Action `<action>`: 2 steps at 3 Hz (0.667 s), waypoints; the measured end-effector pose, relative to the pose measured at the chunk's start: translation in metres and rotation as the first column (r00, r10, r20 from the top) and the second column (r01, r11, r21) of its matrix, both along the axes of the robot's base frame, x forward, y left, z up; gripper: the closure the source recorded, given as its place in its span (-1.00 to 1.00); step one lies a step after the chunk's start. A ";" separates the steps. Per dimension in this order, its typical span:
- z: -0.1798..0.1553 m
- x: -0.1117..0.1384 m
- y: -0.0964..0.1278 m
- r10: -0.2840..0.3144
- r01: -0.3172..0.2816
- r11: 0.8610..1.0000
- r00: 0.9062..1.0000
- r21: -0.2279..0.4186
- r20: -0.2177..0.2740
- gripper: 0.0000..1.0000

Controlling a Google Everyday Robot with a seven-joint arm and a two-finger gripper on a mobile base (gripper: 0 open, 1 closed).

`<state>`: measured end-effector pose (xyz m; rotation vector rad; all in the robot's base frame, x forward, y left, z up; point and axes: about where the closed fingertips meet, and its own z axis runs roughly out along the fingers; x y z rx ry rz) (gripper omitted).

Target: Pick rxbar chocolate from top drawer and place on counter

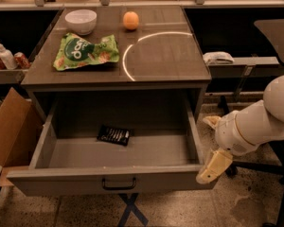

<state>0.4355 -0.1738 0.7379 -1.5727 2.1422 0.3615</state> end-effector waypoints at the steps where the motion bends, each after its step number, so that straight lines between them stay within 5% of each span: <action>1: -0.001 0.028 0.025 0.026 -0.026 0.999 0.999 0.033 0.023 -1.00; 2: -0.001 0.047 0.047 0.031 -0.033 0.998 0.999 0.048 0.035 -1.00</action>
Offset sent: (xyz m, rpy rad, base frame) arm 0.0681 0.0686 -0.0020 0.0688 -0.0469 0.0310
